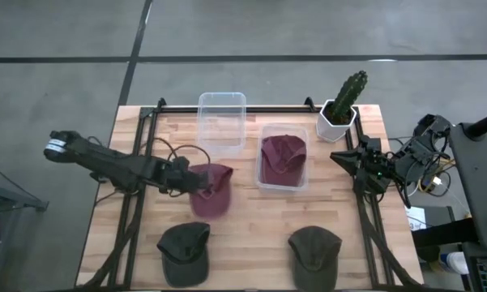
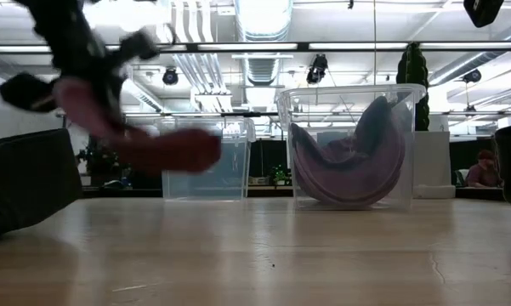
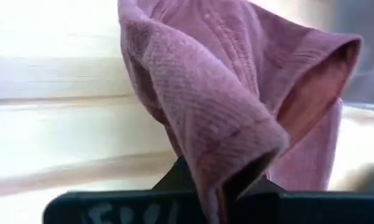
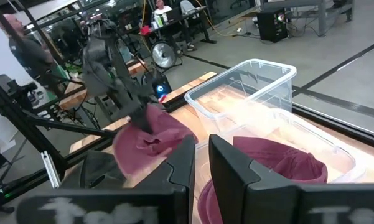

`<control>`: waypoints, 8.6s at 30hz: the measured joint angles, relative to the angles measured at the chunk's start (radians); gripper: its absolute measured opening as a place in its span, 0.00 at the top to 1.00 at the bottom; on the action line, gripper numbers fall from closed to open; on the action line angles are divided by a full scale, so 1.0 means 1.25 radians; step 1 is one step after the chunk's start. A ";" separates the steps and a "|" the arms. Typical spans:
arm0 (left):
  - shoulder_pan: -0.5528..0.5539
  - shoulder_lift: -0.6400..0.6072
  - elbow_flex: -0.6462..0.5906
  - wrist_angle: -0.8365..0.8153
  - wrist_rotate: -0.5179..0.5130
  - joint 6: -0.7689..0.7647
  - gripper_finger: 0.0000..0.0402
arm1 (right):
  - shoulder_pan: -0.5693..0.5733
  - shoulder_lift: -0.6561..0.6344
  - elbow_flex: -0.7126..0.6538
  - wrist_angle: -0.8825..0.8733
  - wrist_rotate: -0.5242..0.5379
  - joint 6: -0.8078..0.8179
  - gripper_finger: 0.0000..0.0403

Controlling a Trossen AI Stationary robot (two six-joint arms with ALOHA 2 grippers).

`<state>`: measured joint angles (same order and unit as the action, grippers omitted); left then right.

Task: Pick & Place hat
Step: Put the red cap into the right transparent bin

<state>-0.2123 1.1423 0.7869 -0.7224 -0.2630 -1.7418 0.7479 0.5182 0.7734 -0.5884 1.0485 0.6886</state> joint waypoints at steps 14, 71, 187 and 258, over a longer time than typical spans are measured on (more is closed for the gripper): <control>0.000 0.046 0.365 0.027 -0.189 0.290 0.99 | 0.000 0.014 -0.001 0.001 0.000 0.059 0.89; 0.140 0.466 0.806 0.257 -0.371 1.003 0.99 | -0.199 0.297 0.003 0.411 0.139 -0.014 0.36; 0.127 0.216 0.724 -0.241 -0.414 1.038 0.50 | -0.432 0.436 0.003 0.193 -0.082 0.422 0.98; 0.127 -0.181 0.230 0.013 -0.426 1.276 0.50 | -0.454 0.430 0.011 0.026 -0.319 0.660 0.85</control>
<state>-0.0536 0.9165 1.0744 -0.7067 -0.7953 -0.1467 0.1806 1.0554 0.7873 -0.5557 0.6498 1.5139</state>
